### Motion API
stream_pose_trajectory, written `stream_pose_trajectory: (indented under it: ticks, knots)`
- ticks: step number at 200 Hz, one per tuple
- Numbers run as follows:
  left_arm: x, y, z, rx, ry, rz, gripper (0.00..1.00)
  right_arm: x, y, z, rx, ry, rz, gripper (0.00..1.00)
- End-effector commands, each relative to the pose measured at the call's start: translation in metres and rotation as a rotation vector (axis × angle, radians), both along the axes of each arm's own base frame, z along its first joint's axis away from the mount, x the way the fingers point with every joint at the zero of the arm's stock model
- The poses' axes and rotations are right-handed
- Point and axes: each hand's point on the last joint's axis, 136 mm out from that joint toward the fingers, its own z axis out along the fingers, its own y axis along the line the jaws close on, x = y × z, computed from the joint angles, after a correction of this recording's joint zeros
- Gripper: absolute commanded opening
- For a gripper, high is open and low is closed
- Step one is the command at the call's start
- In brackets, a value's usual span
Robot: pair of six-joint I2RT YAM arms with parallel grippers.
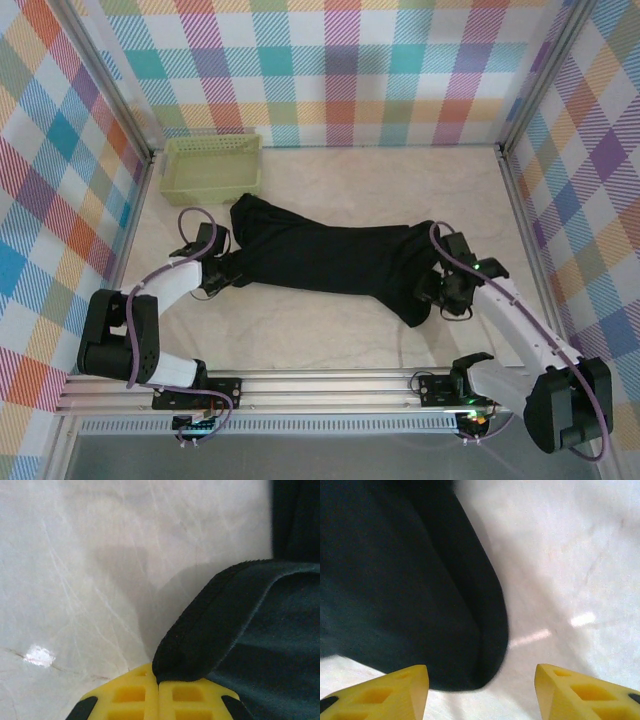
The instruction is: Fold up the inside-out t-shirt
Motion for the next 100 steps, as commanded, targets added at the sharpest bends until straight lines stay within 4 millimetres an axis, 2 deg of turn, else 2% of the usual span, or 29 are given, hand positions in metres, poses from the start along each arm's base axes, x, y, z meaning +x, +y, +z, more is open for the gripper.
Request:
stream_pose_trajectory:
  ticks: [1, 29, 42, 53, 70, 100]
  knots:
    - [0.013, 0.012, 0.014, 0.047, -0.038, 0.031, 0.03, 0.035, -0.005, 0.011, 0.004, -0.087, 0.008, 0.59]
    - [0.014, 0.011, 0.018, 0.042, -0.045, 0.028, 0.03, 0.071, 0.003, 0.014, 0.048, -0.139, 0.047, 0.59]
    - [0.015, 0.01, 0.019, 0.035, -0.045, 0.026, 0.04, 0.085, -0.005, 0.017, 0.001, -0.146, 0.028, 0.58]
    - [0.015, 0.01, 0.02, 0.034, -0.046, 0.025, 0.04, 0.091, -0.015, 0.019, -0.032, -0.133, -0.012, 0.53]
    - [0.016, 0.009, 0.021, 0.029, -0.044, 0.025, 0.04, 0.089, -0.029, 0.015, -0.065, -0.094, -0.068, 0.43]
    - [0.017, 0.007, 0.022, 0.017, -0.049, 0.025, 0.04, 0.073, -0.041, -0.003, -0.087, -0.065, -0.118, 0.37]
